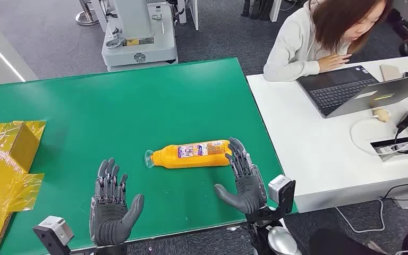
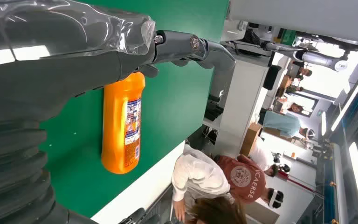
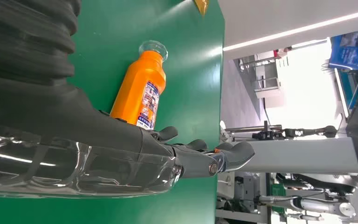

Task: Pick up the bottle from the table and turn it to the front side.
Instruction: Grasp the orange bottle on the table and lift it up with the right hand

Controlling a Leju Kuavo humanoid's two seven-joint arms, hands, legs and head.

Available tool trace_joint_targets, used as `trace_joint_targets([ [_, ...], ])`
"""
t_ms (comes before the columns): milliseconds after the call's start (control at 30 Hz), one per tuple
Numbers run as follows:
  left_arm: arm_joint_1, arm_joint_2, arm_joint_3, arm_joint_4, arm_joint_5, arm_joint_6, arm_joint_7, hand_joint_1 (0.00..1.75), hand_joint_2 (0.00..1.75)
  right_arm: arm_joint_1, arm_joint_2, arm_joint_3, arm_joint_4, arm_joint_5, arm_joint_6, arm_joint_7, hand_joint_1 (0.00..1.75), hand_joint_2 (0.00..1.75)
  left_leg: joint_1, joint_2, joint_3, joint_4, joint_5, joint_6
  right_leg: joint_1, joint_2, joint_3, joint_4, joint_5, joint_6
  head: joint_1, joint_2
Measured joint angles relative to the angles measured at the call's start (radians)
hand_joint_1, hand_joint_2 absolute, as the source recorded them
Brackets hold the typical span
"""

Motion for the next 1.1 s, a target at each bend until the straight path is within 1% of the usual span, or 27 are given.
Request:
trace_joint_targets([
  [1100,0.0,0.0,0.0,0.0,0.0,0.003,0.0,0.0,1.75,0.002,0.0,0.001,0.0,-0.002,-0.001,0.0,0.0,1.75,0.0,0.0,0.0,0.0,0.0,0.0,0.0,0.0,0.0,0.0,0.0,0.0,0.0,0.0],
])
